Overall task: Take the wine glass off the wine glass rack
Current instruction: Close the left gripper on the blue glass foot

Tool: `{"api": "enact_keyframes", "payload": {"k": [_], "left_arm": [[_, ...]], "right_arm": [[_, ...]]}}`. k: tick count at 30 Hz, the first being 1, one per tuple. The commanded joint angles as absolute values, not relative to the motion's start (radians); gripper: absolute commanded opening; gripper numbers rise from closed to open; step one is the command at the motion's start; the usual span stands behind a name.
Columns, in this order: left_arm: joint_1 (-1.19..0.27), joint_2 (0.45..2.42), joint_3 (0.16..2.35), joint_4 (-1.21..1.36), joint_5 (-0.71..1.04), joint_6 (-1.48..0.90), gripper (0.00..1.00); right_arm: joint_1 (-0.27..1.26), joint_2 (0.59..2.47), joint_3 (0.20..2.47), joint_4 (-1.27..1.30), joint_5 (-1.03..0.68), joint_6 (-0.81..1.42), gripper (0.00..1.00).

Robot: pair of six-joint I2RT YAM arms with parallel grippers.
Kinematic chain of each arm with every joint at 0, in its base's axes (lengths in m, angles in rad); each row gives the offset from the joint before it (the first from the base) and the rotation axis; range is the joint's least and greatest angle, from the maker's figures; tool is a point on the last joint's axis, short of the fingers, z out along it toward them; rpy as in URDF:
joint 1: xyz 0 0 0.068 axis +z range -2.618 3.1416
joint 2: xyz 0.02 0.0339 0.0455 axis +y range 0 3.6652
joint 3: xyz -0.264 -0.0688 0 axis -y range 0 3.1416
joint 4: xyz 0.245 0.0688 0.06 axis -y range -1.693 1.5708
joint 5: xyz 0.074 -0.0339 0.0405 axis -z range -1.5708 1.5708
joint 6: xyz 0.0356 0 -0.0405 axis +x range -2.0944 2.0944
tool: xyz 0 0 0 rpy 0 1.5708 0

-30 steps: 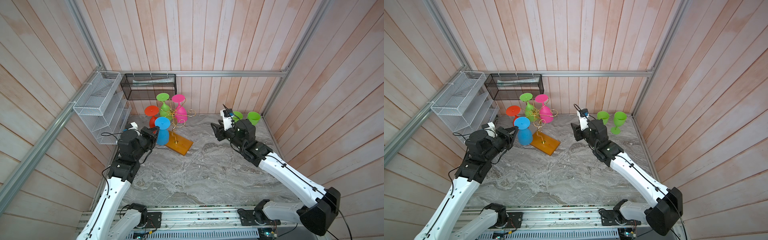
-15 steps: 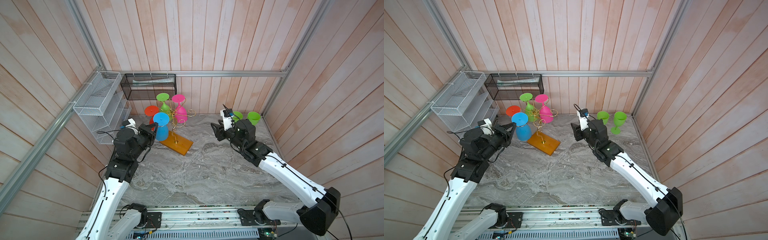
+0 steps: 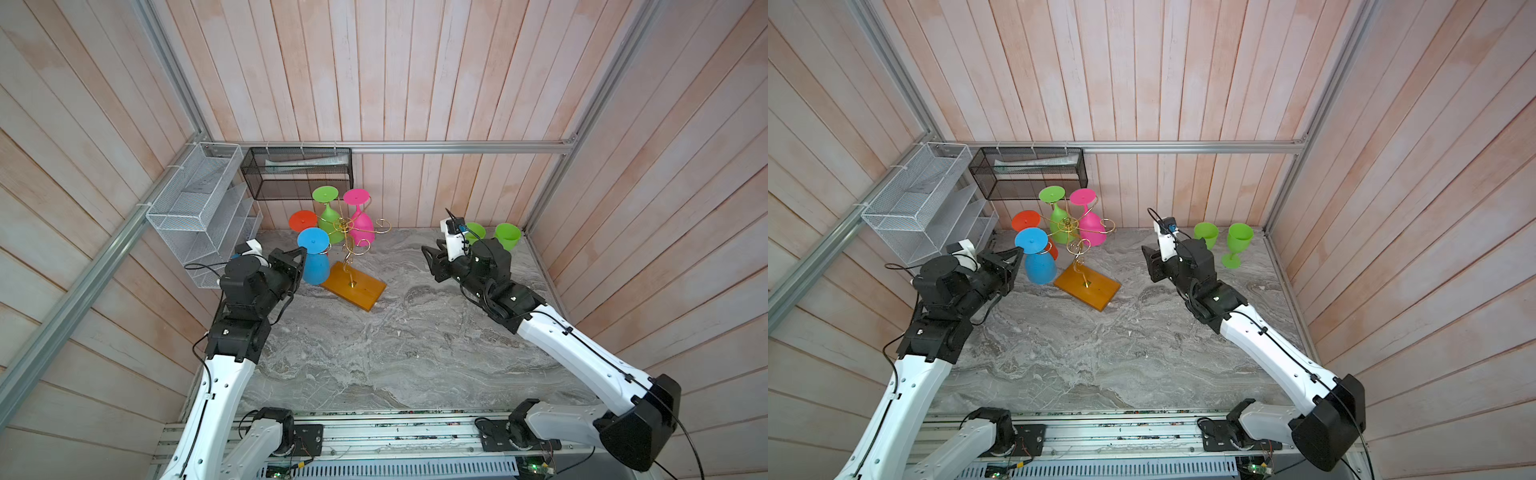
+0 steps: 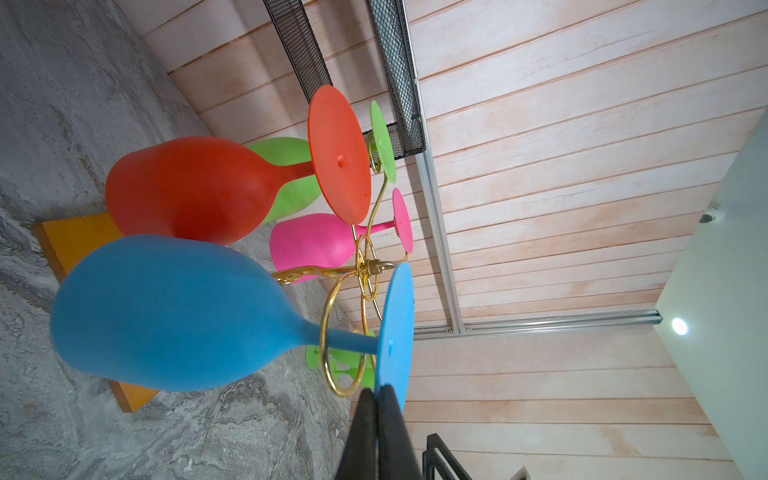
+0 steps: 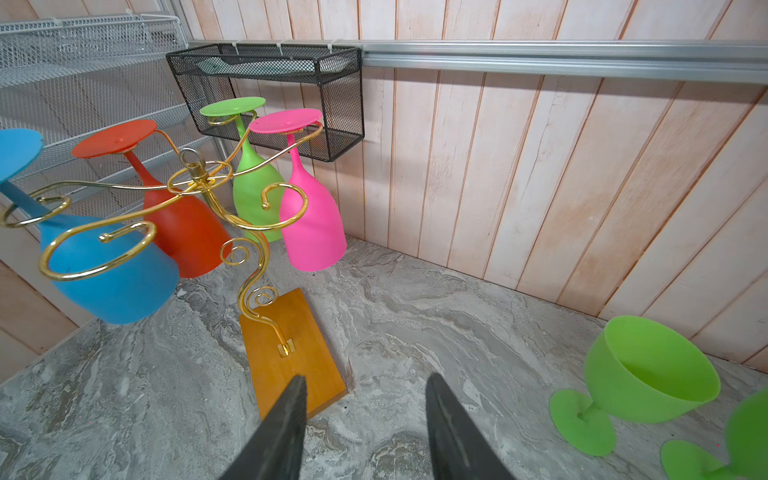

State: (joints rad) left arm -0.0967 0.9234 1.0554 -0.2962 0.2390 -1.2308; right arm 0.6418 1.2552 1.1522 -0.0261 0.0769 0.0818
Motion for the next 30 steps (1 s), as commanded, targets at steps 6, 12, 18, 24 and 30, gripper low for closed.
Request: {"api": "enact_keyframes", "payload": {"k": [6,12,18,24,30], "left_arm": [[-0.084,0.999,1.109,-0.208,0.295,-1.199,0.00],[-0.086,1.035,1.116,-0.162,0.345,-1.204,0.00],[-0.097,1.043,1.116,-0.147,0.398,-1.200,0.00],[-0.104,1.043,1.113,-0.137,0.463,-1.196,0.00],[-0.113,1.026,1.100,-0.134,0.508,-1.190,0.00]], "right_arm": [[0.649,1.266,1.170,-0.030,0.077,0.078,0.47],[0.649,1.266,1.170,-0.033,0.081,0.079,0.47],[0.650,1.267,1.170,-0.036,0.081,0.083,0.47],[0.650,1.262,1.170,-0.041,0.089,0.084,0.47],[0.649,1.258,1.171,-0.050,0.090,0.089,0.47]]}}
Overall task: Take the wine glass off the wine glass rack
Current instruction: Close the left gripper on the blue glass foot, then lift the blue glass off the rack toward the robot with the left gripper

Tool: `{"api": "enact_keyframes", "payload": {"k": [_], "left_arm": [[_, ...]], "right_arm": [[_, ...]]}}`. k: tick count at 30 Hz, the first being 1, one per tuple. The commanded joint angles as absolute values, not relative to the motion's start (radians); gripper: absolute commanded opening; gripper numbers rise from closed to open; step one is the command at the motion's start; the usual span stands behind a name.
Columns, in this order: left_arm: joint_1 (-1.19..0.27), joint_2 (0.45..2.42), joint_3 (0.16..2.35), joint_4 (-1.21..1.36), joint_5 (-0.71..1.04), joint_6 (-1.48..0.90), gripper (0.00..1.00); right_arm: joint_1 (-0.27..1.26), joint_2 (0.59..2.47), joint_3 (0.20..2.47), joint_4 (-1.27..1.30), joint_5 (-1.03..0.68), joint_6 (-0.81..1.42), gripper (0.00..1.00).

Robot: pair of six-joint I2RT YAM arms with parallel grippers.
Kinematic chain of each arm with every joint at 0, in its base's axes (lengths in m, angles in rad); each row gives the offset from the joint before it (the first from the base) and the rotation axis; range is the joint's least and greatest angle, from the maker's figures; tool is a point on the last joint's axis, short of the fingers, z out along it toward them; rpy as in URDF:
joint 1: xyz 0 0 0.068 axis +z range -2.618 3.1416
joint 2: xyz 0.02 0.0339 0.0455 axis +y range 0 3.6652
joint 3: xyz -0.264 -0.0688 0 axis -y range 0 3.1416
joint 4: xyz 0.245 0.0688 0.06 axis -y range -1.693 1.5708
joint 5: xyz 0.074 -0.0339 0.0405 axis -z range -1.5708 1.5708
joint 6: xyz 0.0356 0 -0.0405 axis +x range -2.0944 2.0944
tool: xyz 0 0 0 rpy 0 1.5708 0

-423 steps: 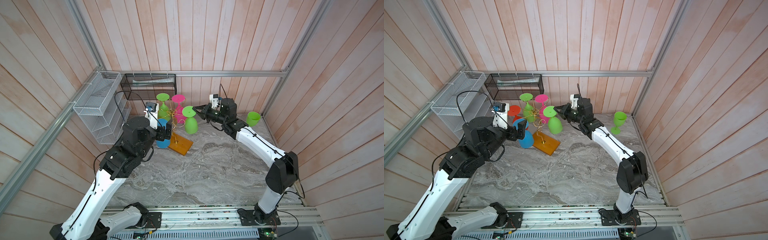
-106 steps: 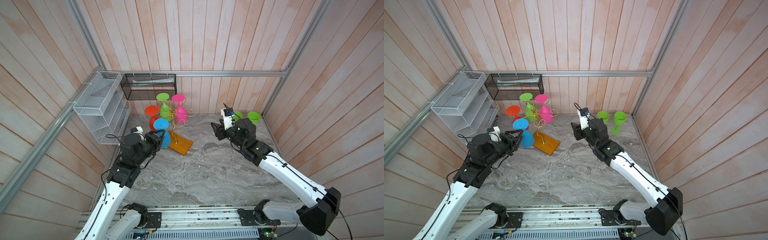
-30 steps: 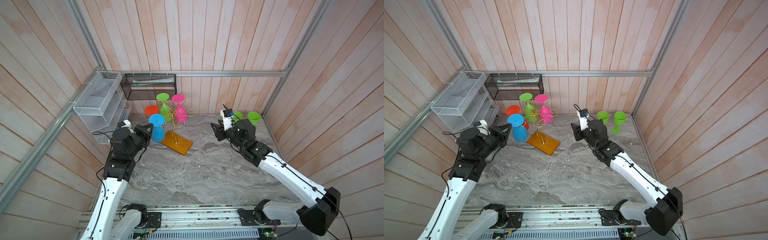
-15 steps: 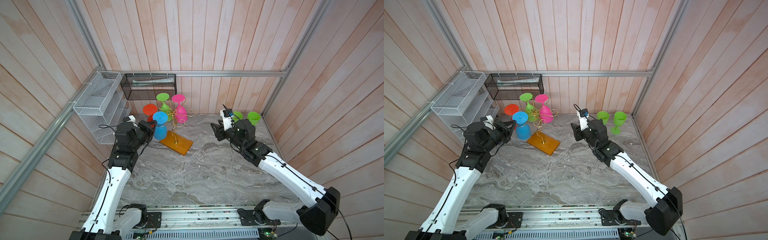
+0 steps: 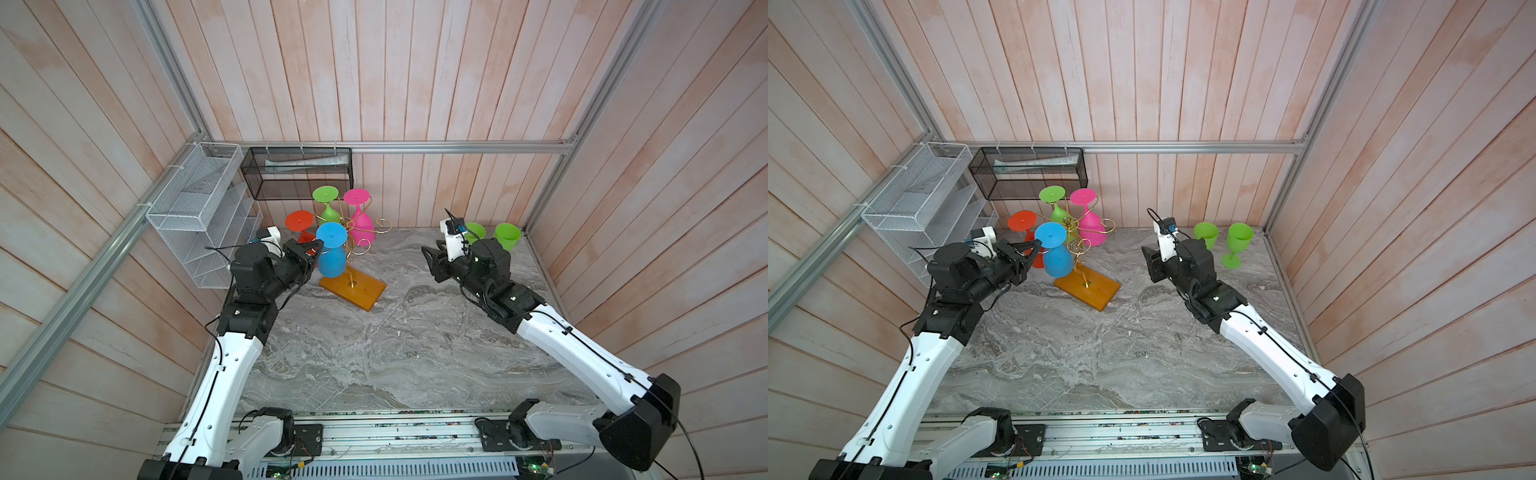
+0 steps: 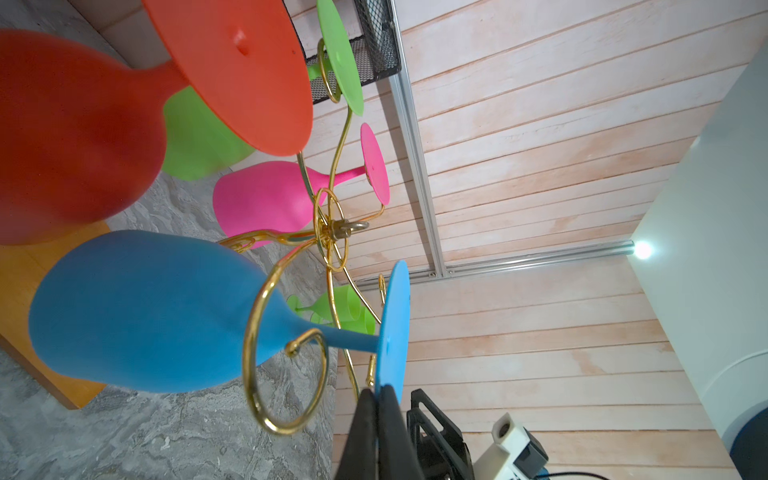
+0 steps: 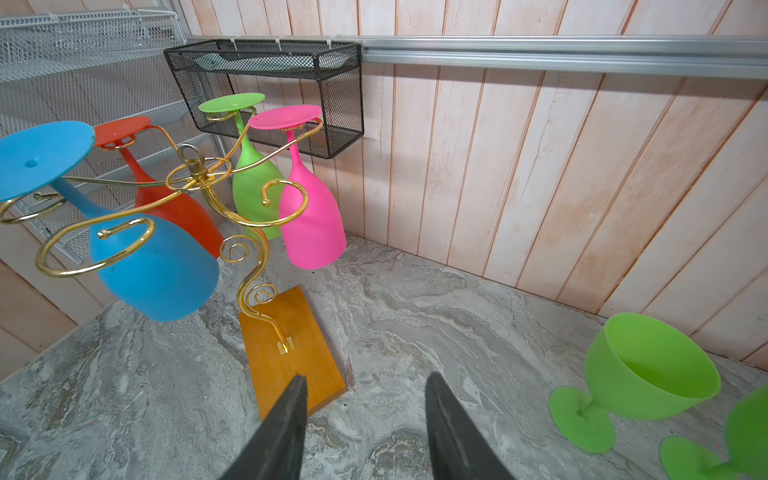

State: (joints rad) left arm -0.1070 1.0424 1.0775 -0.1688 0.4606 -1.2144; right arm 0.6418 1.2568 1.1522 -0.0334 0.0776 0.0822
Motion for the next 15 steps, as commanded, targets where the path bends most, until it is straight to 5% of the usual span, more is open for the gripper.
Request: {"api": "enact_keyframes", "payload": {"k": [1,15], "left_arm": [[-0.114,1.022,1.098,-0.133,0.515,-1.191,0.00],[-0.114,0.906,1.044,-0.197,0.632,-1.172,0.00]], "right_arm": [[0.649,1.258,1.172,-0.052,0.089,0.090,0.47],[0.649,1.236,1.157,-0.105,0.097,0.139,0.47]]}}
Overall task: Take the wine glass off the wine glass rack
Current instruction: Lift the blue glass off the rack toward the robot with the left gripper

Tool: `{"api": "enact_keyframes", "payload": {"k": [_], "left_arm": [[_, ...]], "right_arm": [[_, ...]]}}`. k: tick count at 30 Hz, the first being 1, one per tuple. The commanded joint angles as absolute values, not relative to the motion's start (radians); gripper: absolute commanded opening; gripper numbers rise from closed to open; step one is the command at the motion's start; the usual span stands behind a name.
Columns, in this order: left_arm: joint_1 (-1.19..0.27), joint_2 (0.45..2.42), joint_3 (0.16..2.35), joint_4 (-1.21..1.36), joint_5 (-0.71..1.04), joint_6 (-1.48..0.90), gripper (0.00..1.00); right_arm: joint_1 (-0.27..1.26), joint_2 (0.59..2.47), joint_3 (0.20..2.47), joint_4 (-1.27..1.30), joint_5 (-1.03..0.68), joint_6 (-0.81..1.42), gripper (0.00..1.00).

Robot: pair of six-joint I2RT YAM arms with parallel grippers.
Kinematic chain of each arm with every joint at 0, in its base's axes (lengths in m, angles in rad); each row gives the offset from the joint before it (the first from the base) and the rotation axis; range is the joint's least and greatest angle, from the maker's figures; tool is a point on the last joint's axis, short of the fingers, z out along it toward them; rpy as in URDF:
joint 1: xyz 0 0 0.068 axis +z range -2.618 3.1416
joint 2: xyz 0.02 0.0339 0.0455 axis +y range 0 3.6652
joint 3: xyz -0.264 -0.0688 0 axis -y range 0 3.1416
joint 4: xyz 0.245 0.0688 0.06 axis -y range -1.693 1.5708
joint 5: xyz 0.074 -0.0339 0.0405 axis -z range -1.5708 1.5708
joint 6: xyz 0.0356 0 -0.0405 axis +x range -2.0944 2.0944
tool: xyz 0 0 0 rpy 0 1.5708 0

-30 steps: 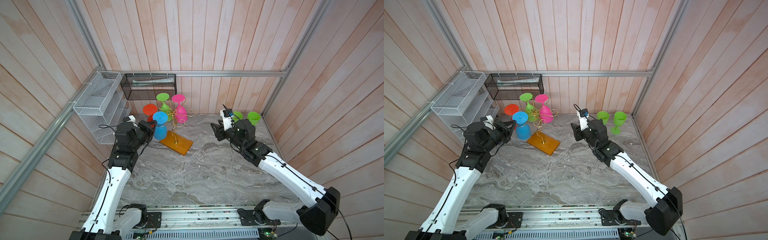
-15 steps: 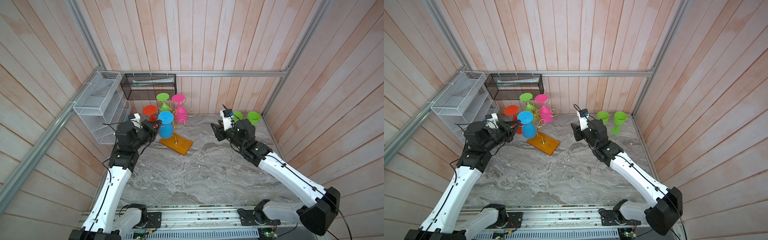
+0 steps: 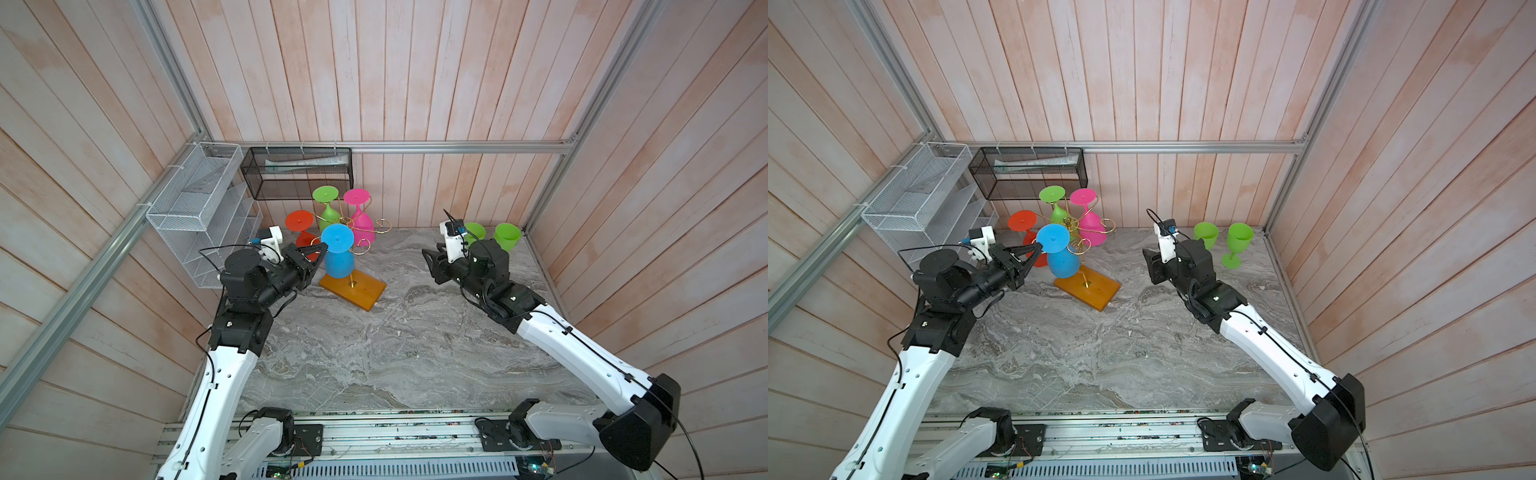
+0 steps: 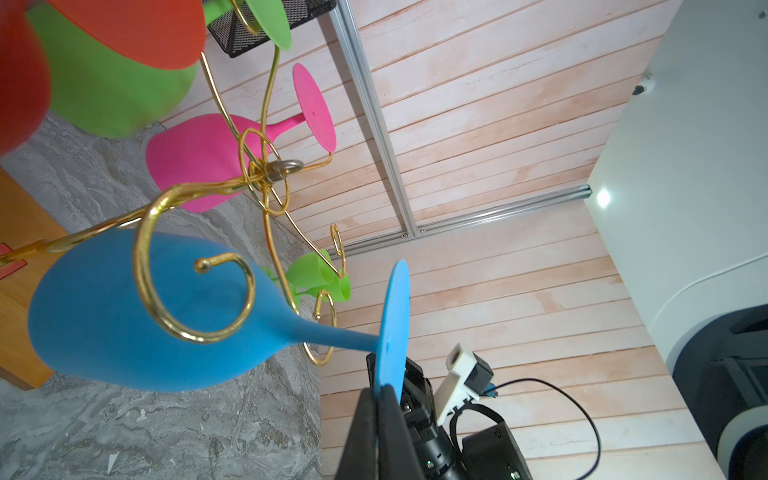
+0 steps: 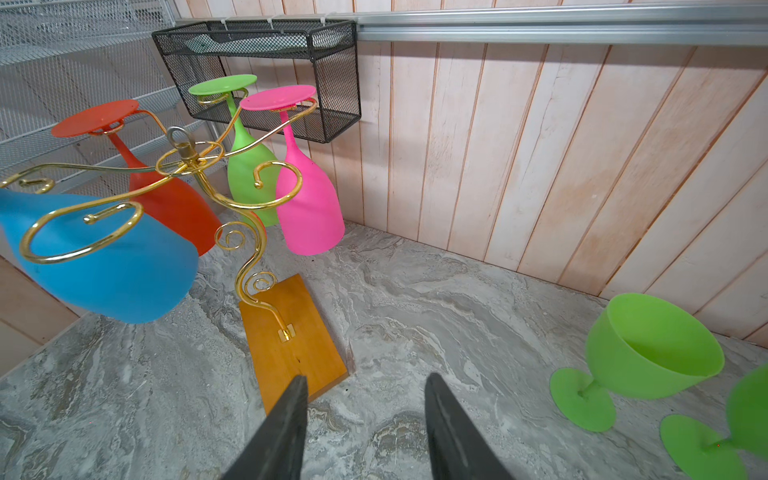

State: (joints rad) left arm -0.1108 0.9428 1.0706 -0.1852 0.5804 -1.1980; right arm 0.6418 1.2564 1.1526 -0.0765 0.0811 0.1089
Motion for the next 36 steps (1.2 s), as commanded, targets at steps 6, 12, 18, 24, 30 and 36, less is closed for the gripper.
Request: {"api": "enact_keyframes", "payload": {"k": [6,12,18,24,30,36], "left_arm": [[-0.115,0.828,0.983,-0.231,0.709,-1.148,0.00],[-0.199,0.775,0.894,-0.179,0.763,-1.060,0.00],[-0.472,0.809,0.891,-0.083,0.663,-0.931,0.00],[-0.787,0.876,0.968,-0.117,0.438,-0.634,0.00],[-1.175,1.020,1.063,-0.105,0.042,-0.192,0.00],[-1.319,1.148,1.032,0.070,-0.263,0.185,0.00]], "right_arm": [[0.648,1.224,1.148,-0.188,0.149,0.197,0.47],[0.610,1.199,1.109,-0.310,0.197,0.340,0.51],[0.483,1.109,1.042,-0.386,0.140,0.480,0.52],[0.269,0.985,0.988,-0.410,-0.005,0.592,0.53],[0.149,0.937,1.047,-0.489,-0.045,0.665,0.54],[0.065,0.959,1.176,-0.590,-0.077,0.701,0.54]]}}
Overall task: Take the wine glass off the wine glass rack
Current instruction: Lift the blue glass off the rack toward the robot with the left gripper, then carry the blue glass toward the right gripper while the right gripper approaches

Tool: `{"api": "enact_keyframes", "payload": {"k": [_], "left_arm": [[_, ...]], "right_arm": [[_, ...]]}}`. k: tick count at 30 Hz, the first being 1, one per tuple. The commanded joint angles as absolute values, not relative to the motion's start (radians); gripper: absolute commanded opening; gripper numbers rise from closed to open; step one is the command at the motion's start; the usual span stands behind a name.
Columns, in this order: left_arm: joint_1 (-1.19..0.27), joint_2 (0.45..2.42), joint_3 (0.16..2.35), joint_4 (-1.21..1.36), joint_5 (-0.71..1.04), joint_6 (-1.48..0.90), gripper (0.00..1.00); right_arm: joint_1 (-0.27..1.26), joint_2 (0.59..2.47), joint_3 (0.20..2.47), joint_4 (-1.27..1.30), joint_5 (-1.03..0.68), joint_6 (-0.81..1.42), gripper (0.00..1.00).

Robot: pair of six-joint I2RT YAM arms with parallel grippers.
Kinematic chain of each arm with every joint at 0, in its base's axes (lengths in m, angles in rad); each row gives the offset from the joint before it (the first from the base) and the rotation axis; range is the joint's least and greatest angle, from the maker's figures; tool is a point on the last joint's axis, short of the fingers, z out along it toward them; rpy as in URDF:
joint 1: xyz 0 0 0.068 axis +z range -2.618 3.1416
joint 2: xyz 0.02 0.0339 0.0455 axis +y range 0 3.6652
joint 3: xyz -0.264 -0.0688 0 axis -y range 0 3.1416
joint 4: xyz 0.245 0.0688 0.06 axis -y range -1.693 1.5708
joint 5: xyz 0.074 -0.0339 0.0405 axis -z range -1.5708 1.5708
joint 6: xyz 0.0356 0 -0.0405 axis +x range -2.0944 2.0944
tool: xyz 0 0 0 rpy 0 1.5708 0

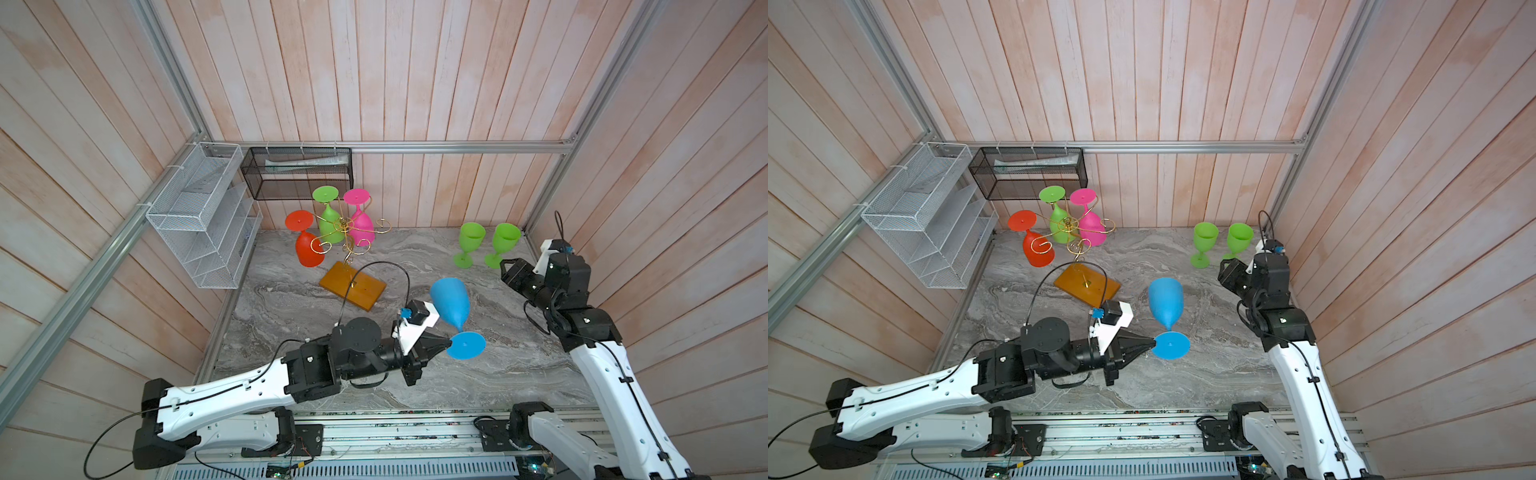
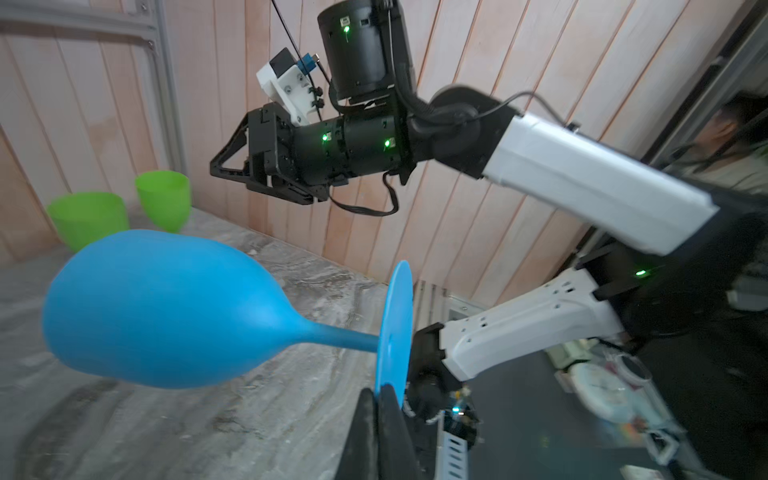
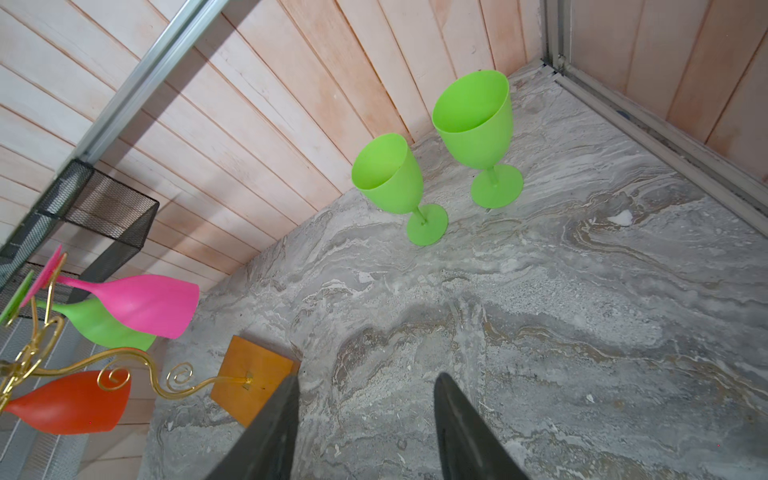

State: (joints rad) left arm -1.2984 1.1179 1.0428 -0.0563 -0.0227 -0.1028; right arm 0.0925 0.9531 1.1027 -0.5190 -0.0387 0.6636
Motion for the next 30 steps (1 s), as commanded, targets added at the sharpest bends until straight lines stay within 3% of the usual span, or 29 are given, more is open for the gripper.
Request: {"api": "enact_keyframes", "payload": {"k": [1,10,22,30], "left_arm": [[-1.322,1.169,1.023,0.108,-0.307,0.241,0.00],[-1.329,1.379,0.938,0.478,-0.563,0.683,0.00],[-1.326,1.642,0.892,0.974,-0.714,1.148,0.00],[-1.303,1.704,0.894,1.121,-0.715,1.256,0.00]], "right_arm": [[0.057,0.964,1.198,-0.599,-0.084,0.701,0.54],[0.044,1.008,1.294,-0.651,-0.122,0.675,0.52],[0.045,1.039,1.344,-0.759,-0.221,0.670,0.48],[0.145,1.001,1.268,-0.765,-0.293,0.752,0.48]]}}
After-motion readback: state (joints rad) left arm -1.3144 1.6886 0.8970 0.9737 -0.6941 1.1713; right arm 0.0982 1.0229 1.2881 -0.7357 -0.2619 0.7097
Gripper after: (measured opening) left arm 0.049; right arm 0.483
